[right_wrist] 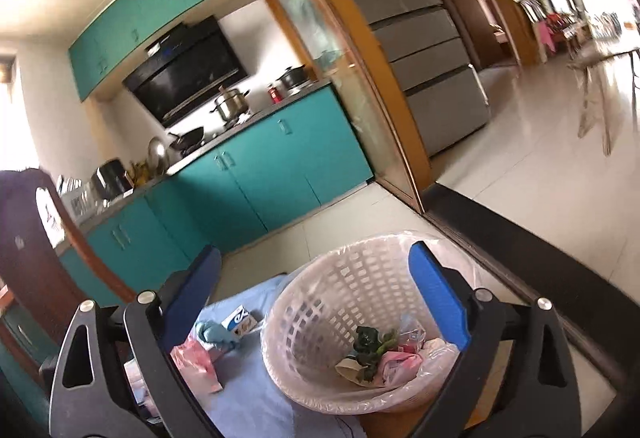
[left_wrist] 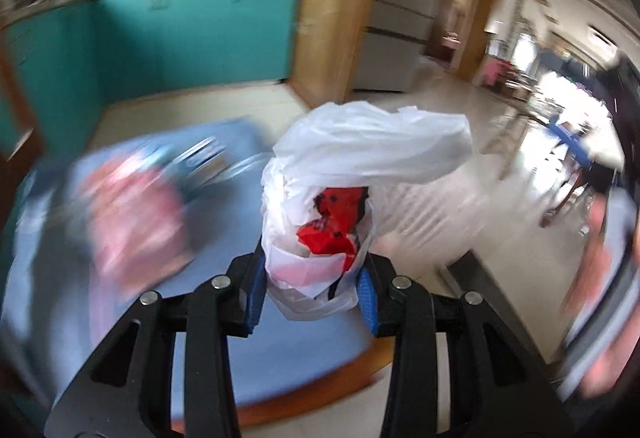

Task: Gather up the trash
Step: 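Carry the white bag over the basket and open the left tool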

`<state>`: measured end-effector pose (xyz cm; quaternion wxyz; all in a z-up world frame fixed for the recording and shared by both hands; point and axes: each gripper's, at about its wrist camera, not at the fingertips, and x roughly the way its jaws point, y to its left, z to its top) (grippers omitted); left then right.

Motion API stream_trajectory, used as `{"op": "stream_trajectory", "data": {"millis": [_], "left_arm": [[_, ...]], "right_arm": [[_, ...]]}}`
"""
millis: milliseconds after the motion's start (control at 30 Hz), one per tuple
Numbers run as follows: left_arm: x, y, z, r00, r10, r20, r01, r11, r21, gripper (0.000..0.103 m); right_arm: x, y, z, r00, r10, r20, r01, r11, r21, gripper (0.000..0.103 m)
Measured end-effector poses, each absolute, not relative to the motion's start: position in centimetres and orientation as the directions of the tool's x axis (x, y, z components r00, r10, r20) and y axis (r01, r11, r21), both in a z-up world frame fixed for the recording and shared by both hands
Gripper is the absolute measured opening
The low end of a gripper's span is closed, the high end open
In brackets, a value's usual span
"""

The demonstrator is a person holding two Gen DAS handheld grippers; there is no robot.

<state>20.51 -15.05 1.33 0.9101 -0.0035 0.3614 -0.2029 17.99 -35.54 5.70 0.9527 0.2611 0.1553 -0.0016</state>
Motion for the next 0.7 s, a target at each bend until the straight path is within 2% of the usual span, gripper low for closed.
{"op": "stream_trajectory", "data": {"millis": [33,67,100,267,433,700], "left_arm": [[22.0,-16.9,2.1,0.639,-0.405,-0.655,0.389,0.904,-0.179,0.062],[23.0,-18.1,2.4,0.629,-0.407,-0.662,0.390,0.902,-0.184,0.094],[24.3,-19.2,2.5,0.643,-0.372,-0.670,0.358,0.919,-0.167,0.098],[24.6,-17.4,1.2,0.633,-0.293,-0.717,0.271,0.951,-0.149,0.098],[19.3,-9.8,0.8,0.702,-0.198,-0.685,0.210,0.975,-0.067,0.098],[12.0,3.1,1.2,0.800,-0.052,-0.598,-0.024,0.993,-0.119,0.099]], "right_arm": [[18.1,-35.8,5.6,0.952,0.077,-0.296,0.088,0.858,0.506,0.093],[18.1,-35.9,5.7,0.952,0.075,-0.296,0.091,0.857,0.508,0.093],[18.2,-36.1,5.7,0.953,0.071,-0.294,0.094,0.855,0.511,0.093],[18.1,-36.2,5.6,0.949,0.098,-0.299,0.072,0.858,0.509,0.093],[18.2,-34.5,5.6,0.937,0.145,-0.316,0.028,0.875,0.483,0.093],[17.4,-25.1,5.5,0.881,0.259,-0.395,-0.143,0.943,0.300,0.093]]}}
